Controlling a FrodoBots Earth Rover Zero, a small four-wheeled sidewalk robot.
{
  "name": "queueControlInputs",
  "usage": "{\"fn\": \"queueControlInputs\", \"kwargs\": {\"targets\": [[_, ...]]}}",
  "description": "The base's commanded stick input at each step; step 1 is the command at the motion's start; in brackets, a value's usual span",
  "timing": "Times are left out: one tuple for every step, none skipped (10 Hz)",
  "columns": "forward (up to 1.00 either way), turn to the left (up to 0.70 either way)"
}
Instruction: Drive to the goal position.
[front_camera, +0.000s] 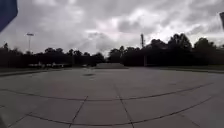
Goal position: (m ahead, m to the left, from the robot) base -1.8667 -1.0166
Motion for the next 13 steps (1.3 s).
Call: {"fn": "queueControlInputs", "kwargs": {"targets": [[0.70,-0.35],[0.70,-0.35],[0.70,-0.35],[0.70,-0.35],[0.70,-0.35],[0.70,-0.35],[0.70,-0.35],[0.70,-0.35],[0.70,-0.35],[0.70,-0.35],[0.70,-0.35],[0.70,-0.35],[0.70,-0.35]]}}
